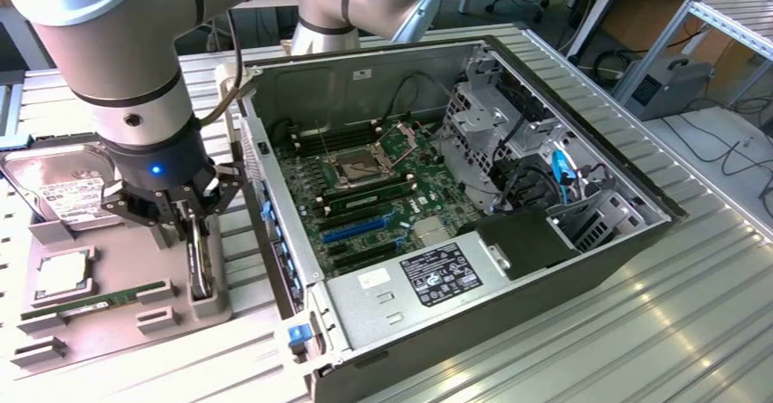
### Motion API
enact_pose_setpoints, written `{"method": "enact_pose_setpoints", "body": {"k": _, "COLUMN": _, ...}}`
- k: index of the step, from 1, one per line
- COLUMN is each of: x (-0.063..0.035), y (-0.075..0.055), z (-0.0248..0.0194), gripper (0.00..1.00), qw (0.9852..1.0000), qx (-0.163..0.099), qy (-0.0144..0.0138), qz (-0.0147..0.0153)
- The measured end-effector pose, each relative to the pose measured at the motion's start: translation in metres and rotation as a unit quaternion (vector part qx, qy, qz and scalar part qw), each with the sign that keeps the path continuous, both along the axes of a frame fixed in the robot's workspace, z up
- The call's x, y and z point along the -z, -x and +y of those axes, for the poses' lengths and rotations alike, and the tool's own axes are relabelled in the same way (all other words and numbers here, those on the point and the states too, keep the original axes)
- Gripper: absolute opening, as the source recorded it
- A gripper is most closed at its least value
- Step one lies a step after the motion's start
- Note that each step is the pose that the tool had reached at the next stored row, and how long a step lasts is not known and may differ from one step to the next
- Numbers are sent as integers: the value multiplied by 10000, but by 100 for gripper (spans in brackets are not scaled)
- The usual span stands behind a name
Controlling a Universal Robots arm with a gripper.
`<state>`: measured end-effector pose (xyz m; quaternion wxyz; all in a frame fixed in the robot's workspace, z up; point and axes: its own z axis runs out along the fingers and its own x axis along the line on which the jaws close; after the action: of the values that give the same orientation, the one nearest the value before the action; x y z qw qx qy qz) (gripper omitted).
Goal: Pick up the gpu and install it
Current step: 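Pick up the gpu and move the gpu toward the slot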
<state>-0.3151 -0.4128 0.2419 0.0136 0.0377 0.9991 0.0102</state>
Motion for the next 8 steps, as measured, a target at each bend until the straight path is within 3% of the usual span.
{"method": "enact_pose_setpoints", "body": {"k": 8, "x": 0, "y": 0, "z": 0, "gripper": 27, "qw": 10000, "qx": 0, "qy": -1, "qz": -1}}
